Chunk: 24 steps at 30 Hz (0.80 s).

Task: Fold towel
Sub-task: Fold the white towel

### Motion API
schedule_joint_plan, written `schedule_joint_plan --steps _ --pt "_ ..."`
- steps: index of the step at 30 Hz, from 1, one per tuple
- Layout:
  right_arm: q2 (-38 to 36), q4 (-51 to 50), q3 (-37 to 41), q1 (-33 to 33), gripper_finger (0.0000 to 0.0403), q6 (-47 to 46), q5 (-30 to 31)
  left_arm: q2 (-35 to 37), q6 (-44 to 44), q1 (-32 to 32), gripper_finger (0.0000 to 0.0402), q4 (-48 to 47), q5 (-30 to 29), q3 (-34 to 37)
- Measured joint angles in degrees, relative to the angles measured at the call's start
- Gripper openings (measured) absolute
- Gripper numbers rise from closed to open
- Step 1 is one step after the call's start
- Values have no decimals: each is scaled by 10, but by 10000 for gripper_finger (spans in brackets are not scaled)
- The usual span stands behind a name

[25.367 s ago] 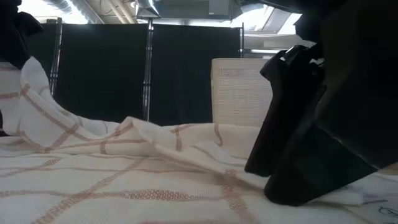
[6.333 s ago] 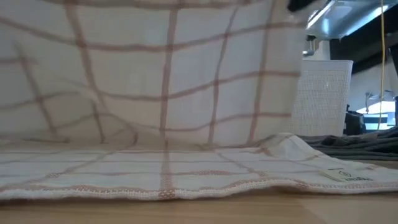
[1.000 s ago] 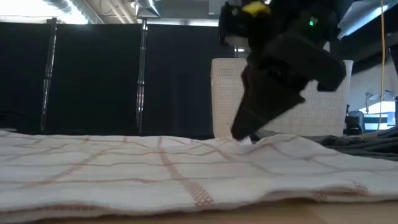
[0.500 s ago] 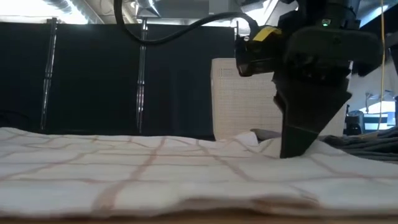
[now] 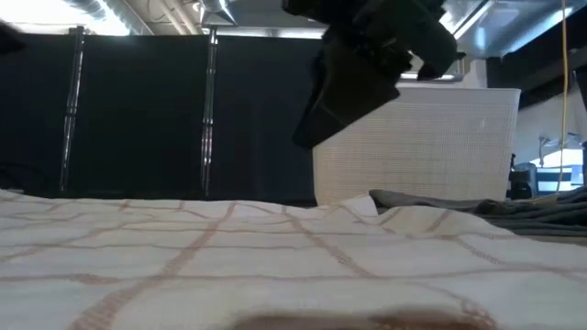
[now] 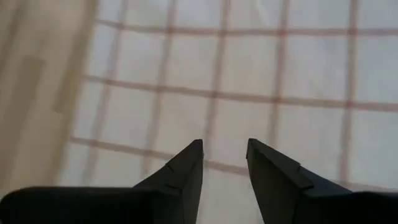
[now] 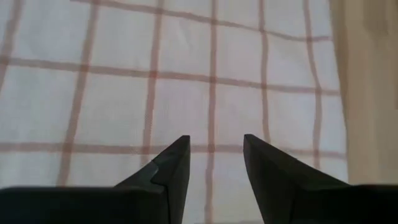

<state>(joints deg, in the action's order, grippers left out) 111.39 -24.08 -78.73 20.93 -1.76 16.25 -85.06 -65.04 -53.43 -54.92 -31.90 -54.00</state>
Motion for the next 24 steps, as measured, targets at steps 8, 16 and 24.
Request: schedule_joint_plan --steps 8,16,24 --pt "-24 9 0 -92 153 140 -68 112 123 91 159 -21 -11 2" --pt "-26 58 1 -190 153 216 -85 178 279 161 188 -59 -135 2" --pt "-23 141 1 -234 153 197 -68 204 301 234 183 -50 -226 2"
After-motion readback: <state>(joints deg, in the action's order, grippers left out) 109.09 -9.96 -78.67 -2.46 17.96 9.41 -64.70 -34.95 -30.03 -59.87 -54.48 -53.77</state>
